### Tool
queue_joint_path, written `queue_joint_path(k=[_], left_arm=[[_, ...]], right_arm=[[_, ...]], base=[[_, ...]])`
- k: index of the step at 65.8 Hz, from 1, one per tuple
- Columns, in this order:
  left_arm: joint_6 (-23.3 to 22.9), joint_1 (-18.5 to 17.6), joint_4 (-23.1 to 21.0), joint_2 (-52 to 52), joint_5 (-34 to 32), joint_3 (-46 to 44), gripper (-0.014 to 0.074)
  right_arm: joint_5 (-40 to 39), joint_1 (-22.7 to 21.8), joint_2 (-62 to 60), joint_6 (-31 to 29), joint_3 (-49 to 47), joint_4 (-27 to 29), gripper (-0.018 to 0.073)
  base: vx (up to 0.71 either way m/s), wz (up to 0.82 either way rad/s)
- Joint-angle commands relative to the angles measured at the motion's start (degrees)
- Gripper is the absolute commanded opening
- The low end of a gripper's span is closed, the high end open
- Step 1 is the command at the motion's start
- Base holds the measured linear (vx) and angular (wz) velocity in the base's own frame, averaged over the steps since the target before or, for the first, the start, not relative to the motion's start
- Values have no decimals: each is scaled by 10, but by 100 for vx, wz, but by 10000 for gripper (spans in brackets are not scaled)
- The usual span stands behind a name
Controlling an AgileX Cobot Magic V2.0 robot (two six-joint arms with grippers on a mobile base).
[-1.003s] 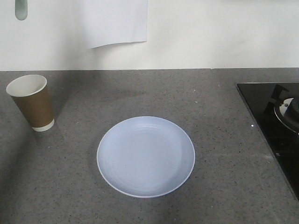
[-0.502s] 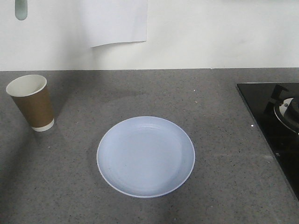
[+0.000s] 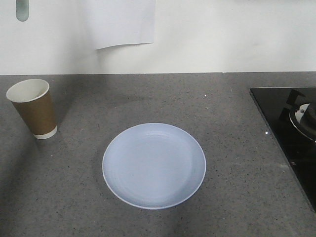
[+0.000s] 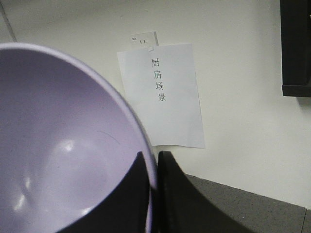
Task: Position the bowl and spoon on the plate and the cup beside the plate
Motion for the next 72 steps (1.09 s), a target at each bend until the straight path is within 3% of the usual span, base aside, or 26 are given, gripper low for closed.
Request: queue_joint_path(k=[1, 14, 23, 33, 39, 45, 61, 72], left_arm=[[0, -3, -16, -18, -34, -15, -6], [0, -3, -16, -18, -34, -15, -6], [0, -3, -16, -18, -34, -15, -6], [0, -3, -16, -18, -34, -15, -6], [0, -3, -16, -18, -34, -15, -6], [0, -3, -16, -18, -34, -15, -6], [0, -3, -16, -18, -34, -15, -6], [0, -3, -16, -18, -34, -15, -6]], right_arm=[[-10, -3, -13, -6, -15, 43, -5], [-19, -3, -13, -7, -15, 45, -5], [-56, -2, -11, 11, -15, 80, -5], [-4, 14, 9, -10, -15, 119, -5], [1, 65, 28, -27, -15, 93, -5], [-12, 146, 59, -32, -15, 43, -5], [-78, 347, 166, -31, -15, -138, -5], [-110, 422, 239, -25, -15, -239, -5]], base=[[0, 0], [0, 0], [0, 0], [0, 0], [0, 0], [0, 0], [0, 0], [0, 0]])
